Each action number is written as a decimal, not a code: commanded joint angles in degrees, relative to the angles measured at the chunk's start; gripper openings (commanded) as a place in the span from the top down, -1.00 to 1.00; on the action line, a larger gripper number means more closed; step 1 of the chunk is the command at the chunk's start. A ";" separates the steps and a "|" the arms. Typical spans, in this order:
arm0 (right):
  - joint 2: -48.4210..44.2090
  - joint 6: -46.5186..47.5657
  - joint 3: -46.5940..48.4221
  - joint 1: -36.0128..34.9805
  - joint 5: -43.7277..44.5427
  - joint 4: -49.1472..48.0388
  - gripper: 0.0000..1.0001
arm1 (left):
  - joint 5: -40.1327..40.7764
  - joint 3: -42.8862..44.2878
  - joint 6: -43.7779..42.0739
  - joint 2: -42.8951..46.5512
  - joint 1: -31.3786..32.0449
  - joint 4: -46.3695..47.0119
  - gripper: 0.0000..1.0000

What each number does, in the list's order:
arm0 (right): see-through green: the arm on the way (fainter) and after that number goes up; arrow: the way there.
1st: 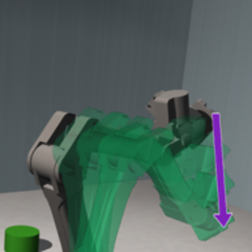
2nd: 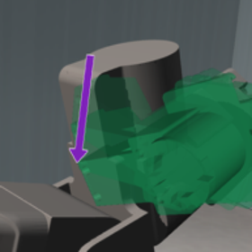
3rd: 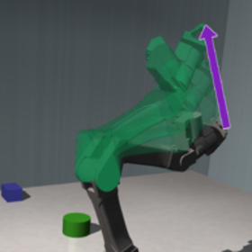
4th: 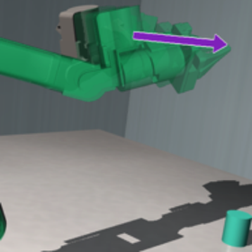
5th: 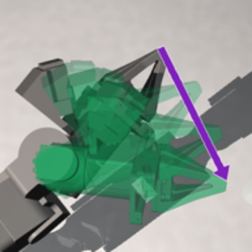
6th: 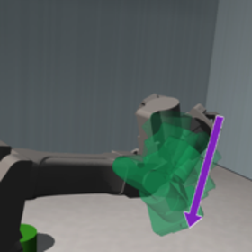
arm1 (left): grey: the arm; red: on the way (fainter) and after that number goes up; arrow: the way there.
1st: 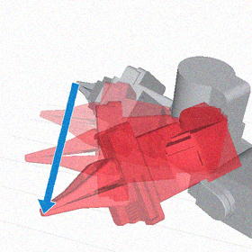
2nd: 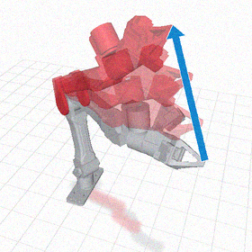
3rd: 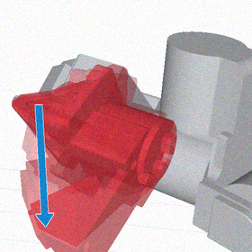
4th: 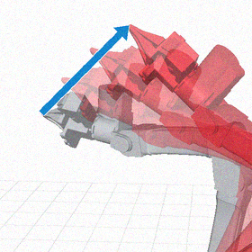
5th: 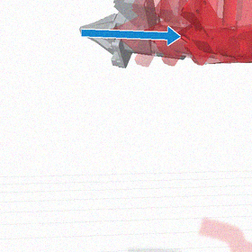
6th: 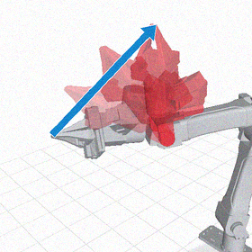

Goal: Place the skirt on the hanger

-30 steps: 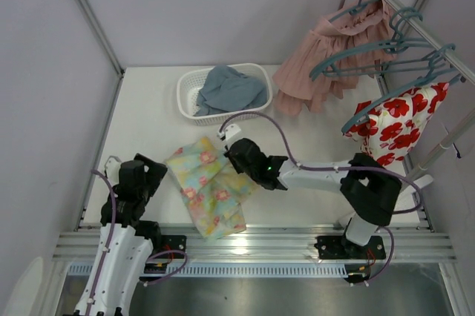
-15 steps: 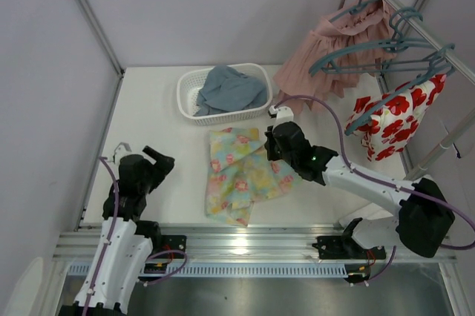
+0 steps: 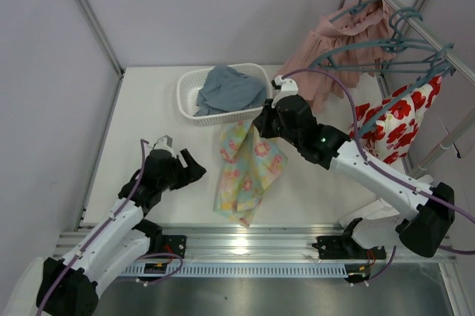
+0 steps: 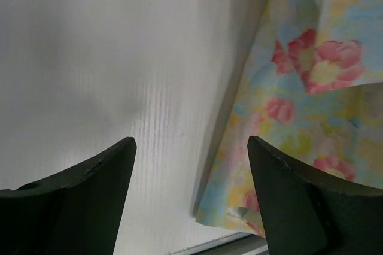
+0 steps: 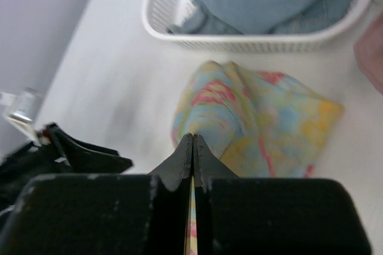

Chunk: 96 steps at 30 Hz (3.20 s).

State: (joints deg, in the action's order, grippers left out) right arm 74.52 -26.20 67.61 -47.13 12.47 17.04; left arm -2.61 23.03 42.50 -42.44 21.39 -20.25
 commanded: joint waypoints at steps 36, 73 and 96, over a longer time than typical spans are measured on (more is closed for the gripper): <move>-29.69 -13.17 -14.60 0.28 0.45 22.32 1.00 | -0.55 15.59 -9.37 14.39 -9.80 -14.39 -0.66; -33.91 -14.32 -17.96 4.95 2.39 29.20 1.00 | 14.39 33.48 -8.14 -48.96 22.29 4.69 -0.69; -31.02 -12.83 -22.88 8.99 -1.92 24.10 1.00 | 19.13 28.93 -2.16 -50.67 17.47 10.23 0.99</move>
State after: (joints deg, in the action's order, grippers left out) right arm 43.11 -39.83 45.10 -38.39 10.90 42.92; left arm 13.43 54.28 38.26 -98.91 40.45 -11.35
